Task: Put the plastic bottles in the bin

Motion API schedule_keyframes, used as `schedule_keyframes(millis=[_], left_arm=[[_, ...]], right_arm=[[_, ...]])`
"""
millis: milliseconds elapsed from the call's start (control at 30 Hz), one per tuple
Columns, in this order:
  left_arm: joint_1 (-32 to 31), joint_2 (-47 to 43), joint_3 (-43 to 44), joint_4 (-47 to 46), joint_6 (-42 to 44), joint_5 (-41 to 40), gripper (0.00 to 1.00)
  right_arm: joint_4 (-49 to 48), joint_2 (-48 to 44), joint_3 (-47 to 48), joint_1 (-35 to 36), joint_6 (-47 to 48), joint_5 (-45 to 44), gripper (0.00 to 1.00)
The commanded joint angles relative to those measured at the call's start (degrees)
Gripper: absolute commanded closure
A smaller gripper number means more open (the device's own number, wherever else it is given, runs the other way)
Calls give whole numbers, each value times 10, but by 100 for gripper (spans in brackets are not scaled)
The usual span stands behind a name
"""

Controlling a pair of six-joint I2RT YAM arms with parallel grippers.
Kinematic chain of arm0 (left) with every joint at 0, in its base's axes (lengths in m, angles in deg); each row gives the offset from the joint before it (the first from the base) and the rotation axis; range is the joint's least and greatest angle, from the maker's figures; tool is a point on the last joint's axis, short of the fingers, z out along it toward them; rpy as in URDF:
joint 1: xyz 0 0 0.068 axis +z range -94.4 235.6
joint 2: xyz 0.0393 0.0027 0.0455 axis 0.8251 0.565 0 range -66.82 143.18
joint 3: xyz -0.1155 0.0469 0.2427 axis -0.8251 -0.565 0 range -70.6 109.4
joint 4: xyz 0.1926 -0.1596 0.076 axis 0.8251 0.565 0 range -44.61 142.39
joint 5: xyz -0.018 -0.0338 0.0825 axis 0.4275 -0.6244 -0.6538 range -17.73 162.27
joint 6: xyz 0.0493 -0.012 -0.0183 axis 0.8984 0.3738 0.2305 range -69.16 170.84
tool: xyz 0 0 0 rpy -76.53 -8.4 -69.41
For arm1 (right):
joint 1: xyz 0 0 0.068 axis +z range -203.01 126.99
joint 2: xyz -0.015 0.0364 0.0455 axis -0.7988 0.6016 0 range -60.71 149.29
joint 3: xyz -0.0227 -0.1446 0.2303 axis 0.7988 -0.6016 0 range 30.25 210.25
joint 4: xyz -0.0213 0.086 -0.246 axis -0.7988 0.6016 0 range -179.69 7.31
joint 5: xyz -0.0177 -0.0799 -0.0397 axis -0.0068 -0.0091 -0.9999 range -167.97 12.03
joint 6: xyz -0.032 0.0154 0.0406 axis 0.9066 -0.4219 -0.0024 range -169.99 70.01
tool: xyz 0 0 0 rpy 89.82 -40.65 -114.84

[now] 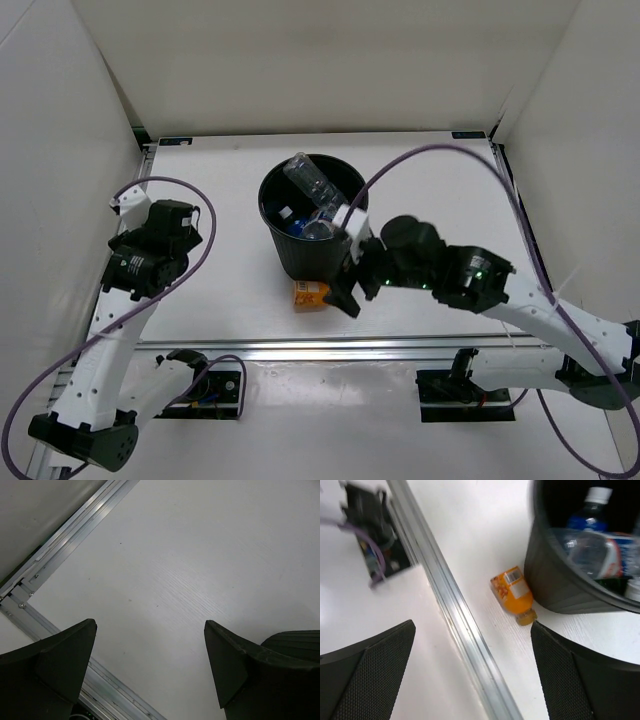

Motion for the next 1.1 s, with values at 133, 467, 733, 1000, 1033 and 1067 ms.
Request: schedule_keyframes(millis=[133, 467, 733, 1000, 1033, 1067], left_arm=[[8, -58, -19, 32, 10, 11, 0], [8, -75, -32, 70, 17, 29, 0], [8, -111, -32, 117, 6, 64, 0], [8, -151, -32, 131, 12, 103, 0], [8, -151, -32, 131, 12, 108, 0], [8, -156, -32, 131, 12, 108, 0]], right_arm=[[-44, 37, -107, 147, 95, -191, 0], [-257, 178, -230, 200, 136, -356, 0], [-366, 299, -209, 200, 175, -412, 0], [-371, 398, -162, 184, 163, -464, 0], [-371, 403, -154, 184, 163, -469, 0], [-371, 409, -154, 178, 163, -469, 0]])
